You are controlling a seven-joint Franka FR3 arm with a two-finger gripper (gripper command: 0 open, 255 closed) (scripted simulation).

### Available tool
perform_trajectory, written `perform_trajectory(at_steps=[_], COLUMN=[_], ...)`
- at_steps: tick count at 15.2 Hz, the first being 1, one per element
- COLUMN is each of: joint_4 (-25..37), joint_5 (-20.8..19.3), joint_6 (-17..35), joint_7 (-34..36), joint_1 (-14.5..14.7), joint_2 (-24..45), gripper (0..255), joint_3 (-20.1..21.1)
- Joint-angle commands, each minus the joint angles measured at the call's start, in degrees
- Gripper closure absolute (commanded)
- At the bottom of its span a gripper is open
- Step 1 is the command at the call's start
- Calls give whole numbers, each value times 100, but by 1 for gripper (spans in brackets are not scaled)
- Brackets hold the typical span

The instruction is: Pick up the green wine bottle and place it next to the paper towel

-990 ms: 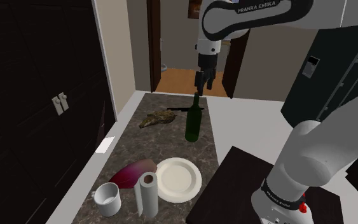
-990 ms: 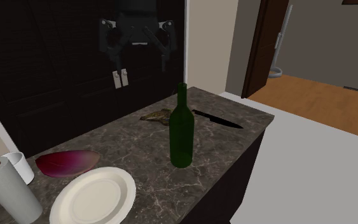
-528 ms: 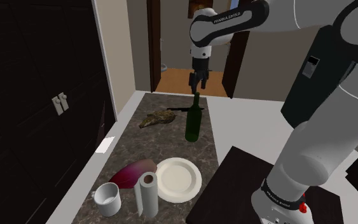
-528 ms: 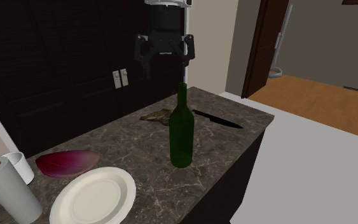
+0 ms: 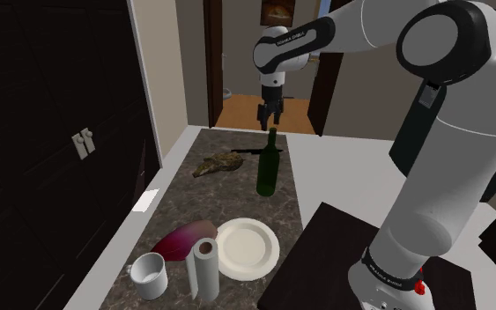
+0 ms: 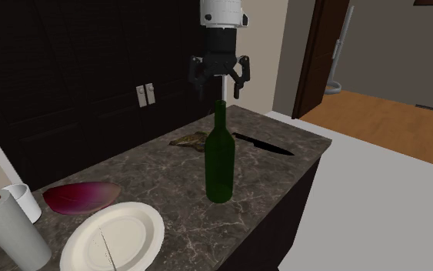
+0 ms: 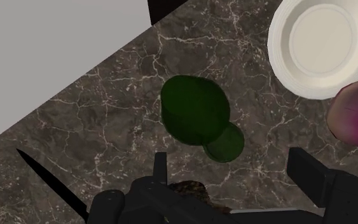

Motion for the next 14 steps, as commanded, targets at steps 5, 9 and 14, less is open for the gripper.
perform_trajectory(at_steps=[5,9,14], joint_4=[-362,-397,-396], joint_5=[24,26,26], joint_6=[467,511,510], joint_7=[-41,-43,-43], joint_1=[-17,-17,-17], joint_2=[107,116,116], gripper=[0,0,255], joint_3=[-12,-12,-12])
